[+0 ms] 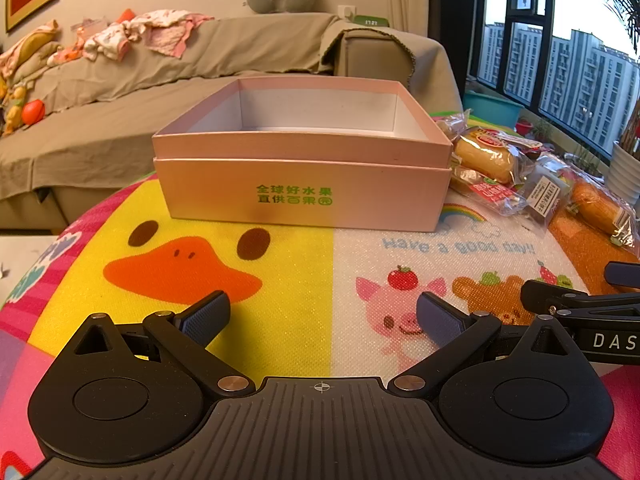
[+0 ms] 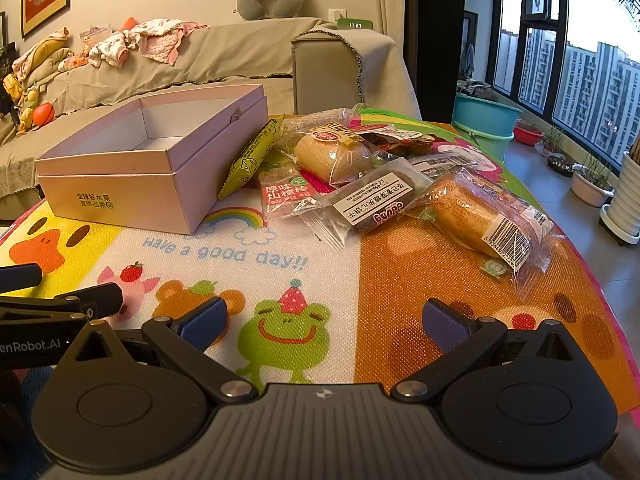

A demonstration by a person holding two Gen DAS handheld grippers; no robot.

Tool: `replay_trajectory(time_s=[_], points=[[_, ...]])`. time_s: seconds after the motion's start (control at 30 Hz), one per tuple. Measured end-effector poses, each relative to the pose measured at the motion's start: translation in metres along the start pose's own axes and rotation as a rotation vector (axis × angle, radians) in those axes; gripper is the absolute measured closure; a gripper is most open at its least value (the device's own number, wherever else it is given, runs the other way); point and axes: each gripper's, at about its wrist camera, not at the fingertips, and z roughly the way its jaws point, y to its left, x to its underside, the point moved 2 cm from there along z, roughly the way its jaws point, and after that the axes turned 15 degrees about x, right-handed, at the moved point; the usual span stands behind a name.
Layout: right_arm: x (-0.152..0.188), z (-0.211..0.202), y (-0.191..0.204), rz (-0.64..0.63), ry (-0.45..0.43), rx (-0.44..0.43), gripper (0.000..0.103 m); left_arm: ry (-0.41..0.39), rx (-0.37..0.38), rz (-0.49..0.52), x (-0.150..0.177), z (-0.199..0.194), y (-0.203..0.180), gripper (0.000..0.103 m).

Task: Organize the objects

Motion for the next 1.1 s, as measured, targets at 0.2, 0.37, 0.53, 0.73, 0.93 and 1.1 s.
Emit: replay_trajectory(time_s=[0.2,0.37,0.53,0.73,0.93,1.1], points=[[-0.0001,0.0005,-0.0001,0.000,-0.001,0.000,0.000,0.000,0.000,0.000,0.0001,0.0009,0.0011,0.000],[0.0001,0.0004,0.0001,0.000,0.000,0.000,0.000,0.000,0.000,0.000,0.0003,0.0017,0.0020,0.000],[-0.0001,0.0005,0.0000,0.000,-0.001,0.000,0.000,0.000,0.000,0.000,0.0011,0.0015,0.0021,0.000],[0.0000,0.0005,0.0000,0.001,-0.001,0.000,0.000,0.000,0.000,0.000,0.0028,0.0007,0.0016,0.000],[0.0000,0.0007,0.0000,0.001,-0.001,0.000,0.000,0.000,0.000,0.000,0.0044,-0.0001,0.0010,0.000],[-0.0001,0.0009,0.0001,0.001,-0.001,0.000,0.000,0.000,0.000,-0.001,0.0058,-0.0008,0.0005,0.000]])
